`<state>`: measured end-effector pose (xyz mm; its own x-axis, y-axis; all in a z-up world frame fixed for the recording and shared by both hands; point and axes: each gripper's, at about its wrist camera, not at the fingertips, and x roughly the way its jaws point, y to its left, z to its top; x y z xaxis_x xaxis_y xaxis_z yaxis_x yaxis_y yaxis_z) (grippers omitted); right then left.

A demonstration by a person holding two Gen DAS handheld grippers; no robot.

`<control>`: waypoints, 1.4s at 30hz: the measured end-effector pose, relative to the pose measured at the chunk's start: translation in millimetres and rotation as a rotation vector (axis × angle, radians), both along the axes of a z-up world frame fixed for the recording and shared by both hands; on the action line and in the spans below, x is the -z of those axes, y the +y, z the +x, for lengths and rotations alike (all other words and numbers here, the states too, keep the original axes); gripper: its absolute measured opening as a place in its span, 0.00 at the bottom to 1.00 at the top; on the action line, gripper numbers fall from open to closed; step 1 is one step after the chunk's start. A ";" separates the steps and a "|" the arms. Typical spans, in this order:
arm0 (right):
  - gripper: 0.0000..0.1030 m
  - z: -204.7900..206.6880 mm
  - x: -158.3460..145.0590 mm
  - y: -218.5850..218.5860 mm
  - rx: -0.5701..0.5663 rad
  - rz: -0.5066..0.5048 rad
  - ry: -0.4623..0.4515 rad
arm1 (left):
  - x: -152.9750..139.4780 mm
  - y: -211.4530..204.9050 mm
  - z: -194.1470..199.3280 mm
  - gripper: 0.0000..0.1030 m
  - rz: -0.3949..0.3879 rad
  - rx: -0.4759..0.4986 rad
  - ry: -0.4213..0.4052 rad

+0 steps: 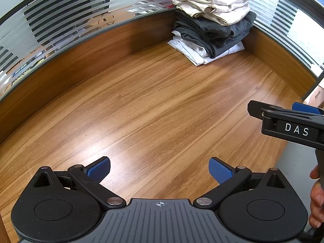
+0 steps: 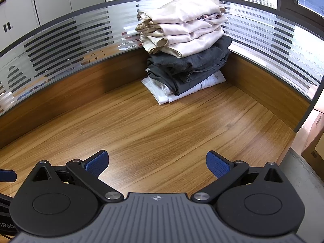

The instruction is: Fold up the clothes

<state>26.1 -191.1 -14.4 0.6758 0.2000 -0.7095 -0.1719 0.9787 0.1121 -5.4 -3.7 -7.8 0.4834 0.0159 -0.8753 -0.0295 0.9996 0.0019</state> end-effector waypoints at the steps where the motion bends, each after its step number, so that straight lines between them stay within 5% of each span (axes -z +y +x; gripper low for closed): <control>1: 1.00 0.9 0.2 0.0 0.001 0.000 0.002 | 0.4 0.4 0.2 1.00 0.000 -0.001 0.001; 31: 1.00 22.0 2.0 -8.0 0.002 -0.035 0.043 | 5.3 -6.2 22.3 1.00 -0.026 -0.005 0.044; 42: 1.00 110.7 -20.7 -40.7 -0.116 -0.068 0.015 | -8.3 -28.7 95.6 1.00 -0.008 -0.031 0.026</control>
<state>136.8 -231.9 6.3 0.6402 0.2272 -0.7338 -0.2827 0.9579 0.0500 90.2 -32.5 0.5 0.4600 0.0237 -0.8876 -0.0604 0.9982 -0.0047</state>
